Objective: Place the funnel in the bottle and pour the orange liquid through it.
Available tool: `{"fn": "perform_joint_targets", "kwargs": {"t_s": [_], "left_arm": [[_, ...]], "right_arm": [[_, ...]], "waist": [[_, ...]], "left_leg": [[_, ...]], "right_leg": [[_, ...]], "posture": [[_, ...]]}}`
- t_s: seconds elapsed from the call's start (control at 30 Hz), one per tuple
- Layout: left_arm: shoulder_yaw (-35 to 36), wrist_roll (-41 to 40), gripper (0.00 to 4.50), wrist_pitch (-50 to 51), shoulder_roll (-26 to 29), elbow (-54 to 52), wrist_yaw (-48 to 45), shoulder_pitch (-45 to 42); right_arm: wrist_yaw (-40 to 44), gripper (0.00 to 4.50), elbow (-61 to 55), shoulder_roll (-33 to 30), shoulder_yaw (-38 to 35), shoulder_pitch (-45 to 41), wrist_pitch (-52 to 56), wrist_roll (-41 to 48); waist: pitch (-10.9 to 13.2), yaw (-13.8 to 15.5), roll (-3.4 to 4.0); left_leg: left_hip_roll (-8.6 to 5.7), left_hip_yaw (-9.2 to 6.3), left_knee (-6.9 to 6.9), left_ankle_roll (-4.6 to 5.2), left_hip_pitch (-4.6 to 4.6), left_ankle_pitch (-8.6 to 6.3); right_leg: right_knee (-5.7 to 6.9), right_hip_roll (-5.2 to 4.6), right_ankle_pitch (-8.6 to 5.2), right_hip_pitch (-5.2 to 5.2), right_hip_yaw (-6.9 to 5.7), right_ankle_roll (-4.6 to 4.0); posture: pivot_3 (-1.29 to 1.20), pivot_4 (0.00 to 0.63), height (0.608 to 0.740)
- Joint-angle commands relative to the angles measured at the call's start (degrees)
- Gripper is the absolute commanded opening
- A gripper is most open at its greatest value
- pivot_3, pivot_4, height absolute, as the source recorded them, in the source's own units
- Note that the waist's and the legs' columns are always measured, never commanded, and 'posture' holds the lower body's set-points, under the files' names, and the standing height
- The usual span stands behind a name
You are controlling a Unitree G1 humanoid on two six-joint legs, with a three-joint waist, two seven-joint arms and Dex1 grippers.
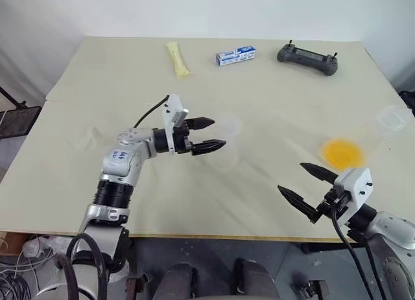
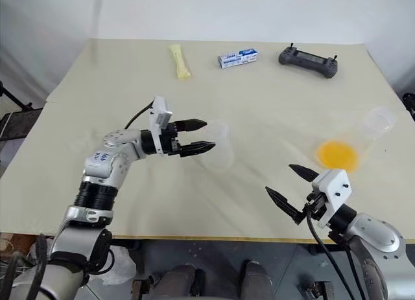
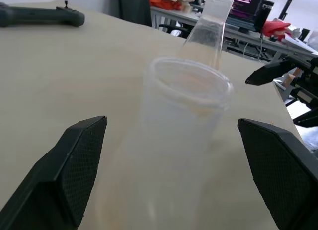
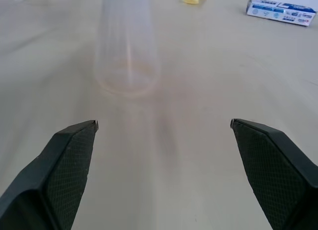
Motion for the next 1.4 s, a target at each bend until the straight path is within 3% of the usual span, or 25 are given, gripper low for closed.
{"fn": "perform_joint_targets", "kwargs": {"t_s": [0.03,0.2,0.33,0.57,0.63,0.77,1.0,1.4], "left_arm": [[2.16,-1.8,4.47,1.76,3.06,-4.89,-0.3,1.39],[8.61,-1.99,4.47,2.7,8.45,-9.86,4.92,7.52],[16.05,-3.26,4.47,2.12,10.84,-15.84,9.23,17.69],[27.6,-5.03,4.47,-1.7,8.19,-23.09,17.61,33.14],[31.75,-4.07,4.47,-6.77,4.91,-24.99,20.56,40.0],[35.14,-3.56,4.47,-12.58,-1.04,-27.52,28.27,44.7],[35.02,-1.16,4.47,-18.47,-5.87,-25.72,37.73,45.29],[29.97,2.29,4.47,-20.22,-3.43,-13.18,43.62,33.15]], "right_arm": [[1.53,4.5,0.58,-1.42,-1.77,-1.29,-0.42,1.15],[3.09,4.5,1.86,-2.31,-1.64,-2.29,-0.11,1.43],[5.12,4.5,3.22,-3.26,-0.96,-3.58,0.57,2.03],[8.66,4.5,7.15,-4.88,0.72,-8.08,1.52,2.47],[9.88,4.5,9.43,-5.1,2.12,-10.93,1.5,2.06],[11.2,4.5,11.91,-4.85,3.82,-14.09,1.56,1.65],[12.35,4.5,13.62,-4.93,5.05,-16.21,1.37,1.28],[11.03,4.5,11.45,-4.78,3.92,-14.06,1.5,1.17]], "waist": [[0.0,-0.05,0.0],[0.0,-0.15,0.01],[-0.01,-0.4,0.03],[-0.01,0.14,0.02],[-0.03,-0.15,0.05],[-0.02,-0.08,0.03],[-0.03,0.66,0.02],[-0.04,0.67,0.01]], "left_leg": [[0.0,0.0,0.0,0.0,0.0,0.0],[0.01,-0.02,-0.02,0.0,0.02,0.0],[0.05,0.0,-0.07,-0.04,0.09,-0.02],[-0.05,-0.24,0.03,-0.04,0.06,-0.02],[-0.08,-0.26,0.01,-0.04,0.06,-0.03],[-0.02,-0.24,-0.04,-0.06,0.07,-0.05],[-0.13,-0.28,0.03,-0.04,0.03,-0.04],[-0.12,-0.12,0.02,-0.03,0.05,-0.04]], "right_leg": [[0.0,0.0,0.0,0.0,0.0,0.0],[0.02,0.0,0.0,-0.01,0.02,0.0],[0.02,0.01,0.0,-0.01,0.08,0.0],[0.03,-0.15,0.0,0.1,0.13,-0.01],[0.02,-0.2,0.0,0.1,0.17,-0.01],[-0.02,-0.18,-0.02,0.08,0.13,-0.04],[-0.02,-0.27,-0.02,0.11,0.14,-0.05],[0.04,-0.2,-0.02,0.05,-0.08,-0.04]], "posture": [[0.0,0.15,0.74],[0.0,0.15,0.74],[0.0,0.15,0.74],[0.0,0.15,0.74],[0.0,0.15,0.74],[0.0,0.15,0.74],[0.0,0.15,0.74],[0.0,0.15,0.74]]}}
